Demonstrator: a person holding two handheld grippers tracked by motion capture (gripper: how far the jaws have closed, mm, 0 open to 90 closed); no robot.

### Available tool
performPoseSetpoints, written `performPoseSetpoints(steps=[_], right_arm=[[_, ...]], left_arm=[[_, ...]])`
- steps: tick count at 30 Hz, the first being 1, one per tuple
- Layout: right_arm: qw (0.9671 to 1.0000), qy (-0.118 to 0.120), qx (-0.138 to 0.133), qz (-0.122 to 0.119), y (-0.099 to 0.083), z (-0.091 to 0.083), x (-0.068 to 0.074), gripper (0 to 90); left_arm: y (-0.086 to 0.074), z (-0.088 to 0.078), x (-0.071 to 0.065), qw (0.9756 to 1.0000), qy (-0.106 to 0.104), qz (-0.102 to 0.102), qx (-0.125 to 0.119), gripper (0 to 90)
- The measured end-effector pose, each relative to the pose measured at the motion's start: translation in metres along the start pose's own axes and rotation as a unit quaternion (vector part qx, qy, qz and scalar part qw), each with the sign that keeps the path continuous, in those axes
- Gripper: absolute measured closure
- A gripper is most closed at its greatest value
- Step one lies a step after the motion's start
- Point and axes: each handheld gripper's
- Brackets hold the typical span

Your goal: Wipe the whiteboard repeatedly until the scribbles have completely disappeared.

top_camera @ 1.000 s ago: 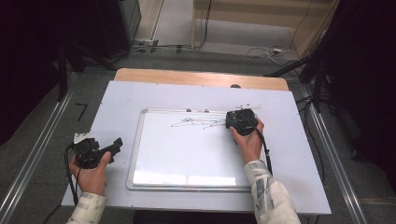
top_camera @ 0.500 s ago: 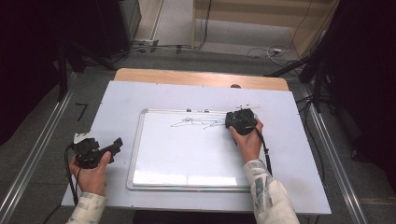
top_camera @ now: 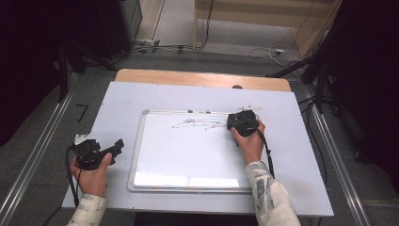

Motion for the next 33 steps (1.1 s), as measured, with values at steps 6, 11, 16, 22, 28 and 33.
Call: performPoseSetpoints(steps=[6,11,16,22,28,33], right_arm=[[1.0000,0.004,-0.003,0.003,0.000,0.000,-0.001,37.4],[1.0000,0.004,-0.005,-0.005,0.000,0.000,0.000,38.2],[0.9999,0.008,-0.004,-0.006,0.000,0.000,-0.001,38.6],[0.9999,0.004,-0.004,-0.011,0.000,0.000,0.001,38.9],[0.9998,0.006,-0.005,-0.015,0.000,0.001,0.008,39.0],[0.9997,0.011,-0.002,-0.023,0.001,0.003,0.016,39.0]], left_arm=[[0.000,0.000,0.000,1.0000,-0.001,0.001,0.001,10.5],[0.000,0.001,0.000,1.0000,-0.002,0.001,0.001,10.5],[0.000,0.001,-0.001,1.0000,-0.002,0.002,0.004,10.5],[0.000,0.000,-0.002,1.0000,-0.003,0.004,0.003,10.5],[0.000,0.001,-0.002,1.0000,-0.004,0.003,0.002,10.5],[0.000,0.000,-0.002,1.0000,-0.003,0.002,0.001,10.5]])
Point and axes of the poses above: each handheld gripper's, and its own axes: z roughly forward along the jaws, y roughly out of its top, x roughly to its left, and after that the axes turned 7 degrees about z, right-handed
